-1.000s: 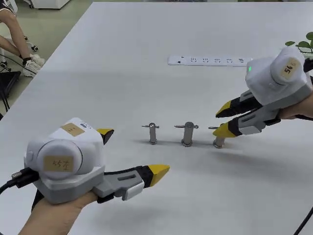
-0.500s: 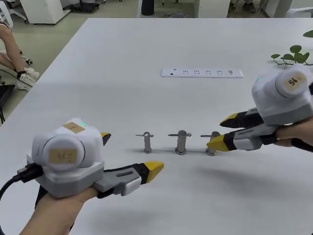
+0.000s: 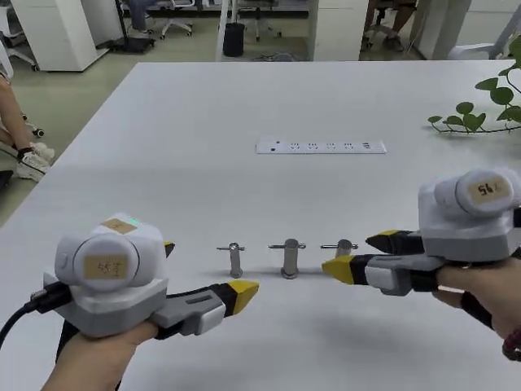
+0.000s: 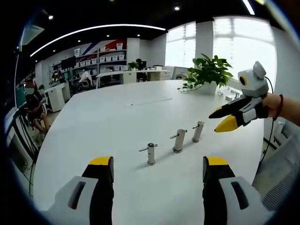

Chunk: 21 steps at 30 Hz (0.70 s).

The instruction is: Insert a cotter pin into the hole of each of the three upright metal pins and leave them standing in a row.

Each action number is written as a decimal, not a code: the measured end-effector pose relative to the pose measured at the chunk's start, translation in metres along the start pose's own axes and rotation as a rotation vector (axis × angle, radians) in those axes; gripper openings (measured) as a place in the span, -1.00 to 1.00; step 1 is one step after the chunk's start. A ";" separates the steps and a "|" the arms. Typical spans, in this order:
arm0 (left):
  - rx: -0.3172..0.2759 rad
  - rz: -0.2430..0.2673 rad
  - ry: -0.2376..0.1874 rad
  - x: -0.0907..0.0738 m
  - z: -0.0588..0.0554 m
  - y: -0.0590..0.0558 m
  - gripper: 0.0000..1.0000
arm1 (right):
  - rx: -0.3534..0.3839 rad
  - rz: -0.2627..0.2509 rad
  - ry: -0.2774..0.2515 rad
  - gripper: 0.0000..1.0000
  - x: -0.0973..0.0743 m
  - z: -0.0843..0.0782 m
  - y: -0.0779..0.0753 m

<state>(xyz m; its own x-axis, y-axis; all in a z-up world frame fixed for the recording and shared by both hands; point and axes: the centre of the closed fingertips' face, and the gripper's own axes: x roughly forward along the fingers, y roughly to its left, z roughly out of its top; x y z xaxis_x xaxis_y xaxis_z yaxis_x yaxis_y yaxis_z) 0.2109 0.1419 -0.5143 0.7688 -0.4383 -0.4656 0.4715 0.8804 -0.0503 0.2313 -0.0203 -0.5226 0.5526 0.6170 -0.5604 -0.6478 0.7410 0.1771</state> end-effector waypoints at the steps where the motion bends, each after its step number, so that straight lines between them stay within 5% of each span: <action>1: -0.007 0.000 0.000 0.000 -0.001 0.000 0.52 | -0.005 -0.012 -0.003 0.07 -0.001 -0.001 0.000; 4: -0.025 0.011 -0.011 0.001 -0.001 0.002 0.49 | -0.064 -0.104 0.029 0.07 -0.004 -0.013 -0.009; 9: -0.032 0.014 -0.018 0.000 -0.001 0.000 0.48 | 0.079 -0.058 -0.089 0.09 -0.005 -0.005 0.003; 12: -0.038 0.014 -0.020 -0.001 -0.003 -0.001 0.48 | 0.061 -0.089 -0.076 0.12 -0.010 -0.009 -0.001; 15: -0.044 0.017 -0.018 -0.003 -0.005 -0.002 0.48 | 0.166 -0.048 -0.144 0.14 -0.011 -0.003 0.004; 21: -0.025 0.031 -0.011 -0.006 -0.008 -0.001 0.49 | 0.082 -0.088 -0.105 0.16 -0.014 -0.009 0.003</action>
<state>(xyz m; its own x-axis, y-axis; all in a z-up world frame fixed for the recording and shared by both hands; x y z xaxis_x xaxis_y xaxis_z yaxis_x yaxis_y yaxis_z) 0.2025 0.1449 -0.5184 0.7877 -0.4128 -0.4573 0.4366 0.8978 -0.0583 0.2168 -0.0290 -0.5217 0.6601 0.5697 -0.4896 -0.5518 0.8100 0.1986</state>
